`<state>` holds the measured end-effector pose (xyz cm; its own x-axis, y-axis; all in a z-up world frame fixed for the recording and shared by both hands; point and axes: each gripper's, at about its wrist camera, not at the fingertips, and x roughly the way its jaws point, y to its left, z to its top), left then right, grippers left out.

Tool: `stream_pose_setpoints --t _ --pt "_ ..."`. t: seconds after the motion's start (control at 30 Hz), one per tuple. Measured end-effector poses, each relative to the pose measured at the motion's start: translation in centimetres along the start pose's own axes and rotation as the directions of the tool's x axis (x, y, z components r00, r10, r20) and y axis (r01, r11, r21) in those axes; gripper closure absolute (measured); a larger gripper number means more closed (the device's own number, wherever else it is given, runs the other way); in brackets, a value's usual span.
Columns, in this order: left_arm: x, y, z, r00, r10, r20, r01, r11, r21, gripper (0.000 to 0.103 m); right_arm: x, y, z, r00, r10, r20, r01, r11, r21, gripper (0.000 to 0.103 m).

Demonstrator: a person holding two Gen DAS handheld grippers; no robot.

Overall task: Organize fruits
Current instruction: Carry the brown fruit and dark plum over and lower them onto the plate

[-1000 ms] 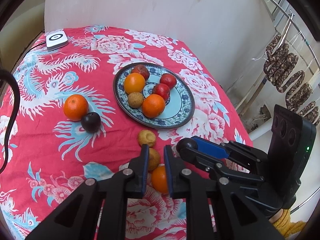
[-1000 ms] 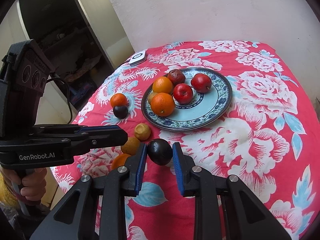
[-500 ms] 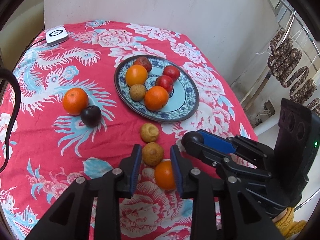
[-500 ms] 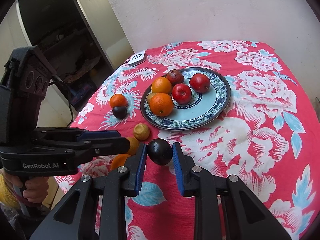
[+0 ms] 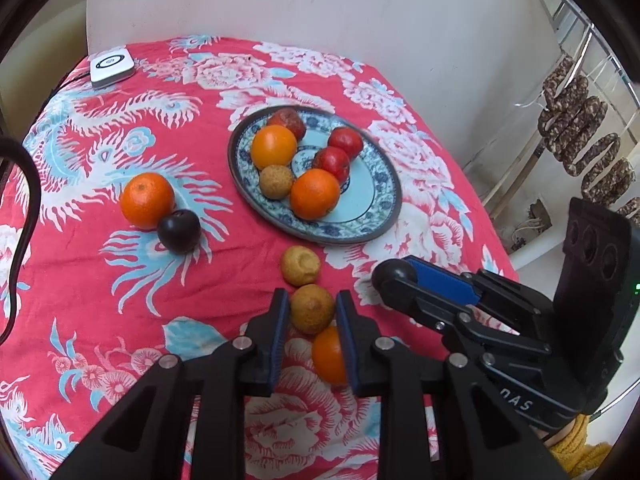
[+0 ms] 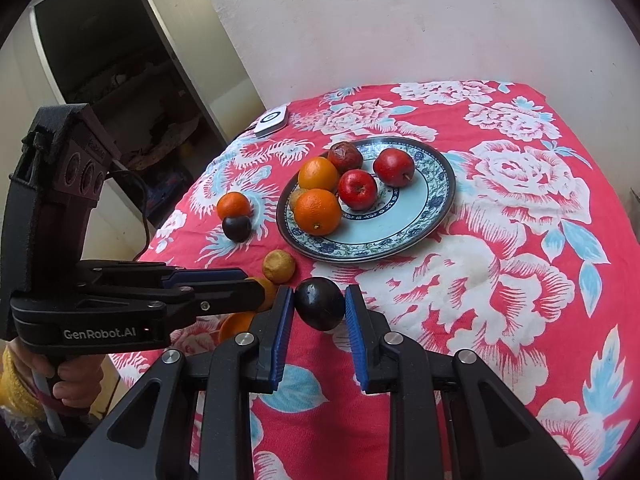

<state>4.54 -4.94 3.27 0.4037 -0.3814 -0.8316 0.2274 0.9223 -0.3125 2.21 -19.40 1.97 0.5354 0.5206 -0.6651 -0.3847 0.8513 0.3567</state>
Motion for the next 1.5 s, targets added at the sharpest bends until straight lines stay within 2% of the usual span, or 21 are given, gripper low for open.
stream_pose_setpoints --t 0.27,0.8,1.1,1.5 --pt "-1.6 -0.6 1.1 0.998 -0.008 0.059 0.008 1.0 0.014 0.078 -0.5 0.1 0.7 1.0 0.006 0.022 -0.006 1.0 0.002 0.075" --pt "-1.6 -1.0 4.9 0.985 0.044 0.168 -0.049 0.998 0.026 0.078 0.4 -1.0 3.4 0.997 -0.019 0.069 0.017 0.999 0.035 0.075" --pt "-0.2 -1.1 6.3 0.981 0.044 0.191 -0.048 0.999 0.021 0.078 1.6 -1.5 4.0 0.998 -0.031 0.06 0.029 0.999 0.041 0.075" --pt "1.4 -0.8 6.6 0.979 0.064 0.195 -0.071 0.997 0.028 0.078 2.9 -1.8 4.1 0.998 -0.039 0.042 0.037 0.998 0.045 0.075"
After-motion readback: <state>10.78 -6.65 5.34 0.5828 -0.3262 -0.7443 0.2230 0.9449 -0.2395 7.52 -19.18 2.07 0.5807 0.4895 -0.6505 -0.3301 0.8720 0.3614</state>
